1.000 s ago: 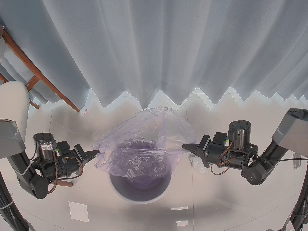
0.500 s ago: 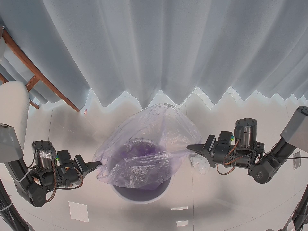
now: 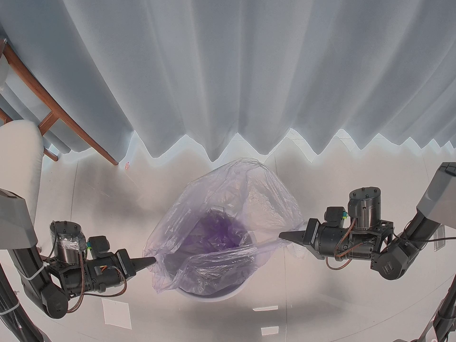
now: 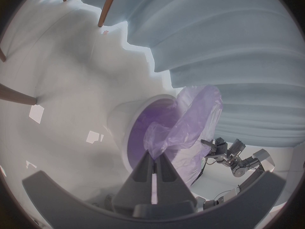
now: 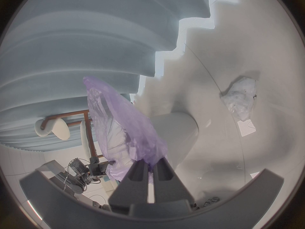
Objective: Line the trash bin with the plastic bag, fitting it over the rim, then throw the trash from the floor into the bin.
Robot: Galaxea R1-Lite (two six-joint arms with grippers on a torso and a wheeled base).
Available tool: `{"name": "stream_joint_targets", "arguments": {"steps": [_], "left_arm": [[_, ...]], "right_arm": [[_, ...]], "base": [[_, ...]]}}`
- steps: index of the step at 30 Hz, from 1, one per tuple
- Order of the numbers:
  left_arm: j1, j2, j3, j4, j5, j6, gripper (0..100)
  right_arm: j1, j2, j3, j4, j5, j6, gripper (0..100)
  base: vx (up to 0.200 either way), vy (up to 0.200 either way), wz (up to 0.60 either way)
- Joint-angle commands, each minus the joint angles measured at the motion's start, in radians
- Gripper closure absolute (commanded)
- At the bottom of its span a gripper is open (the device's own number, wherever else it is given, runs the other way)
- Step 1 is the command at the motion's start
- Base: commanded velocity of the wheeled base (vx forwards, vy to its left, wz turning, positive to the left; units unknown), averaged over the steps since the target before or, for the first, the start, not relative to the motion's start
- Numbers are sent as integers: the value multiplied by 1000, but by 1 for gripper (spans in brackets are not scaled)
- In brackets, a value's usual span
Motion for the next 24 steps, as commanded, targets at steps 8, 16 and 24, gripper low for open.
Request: {"name": "stream_joint_targets", "arguments": {"steps": [8,16,24], "left_arm": [[-29,7,75,-31,-5,49,100],[-43,18,104,-29,-6,125,100],[-63,25,104,-1,6,130,100]], "right_arm": [[27,-1,34,0,1,-12,100],[75,7,67,1,1,-46,100],[150,25,121,6,-7,-124,100]], "base": [[0,0,0],[0,0,0],[0,0,0]]}}
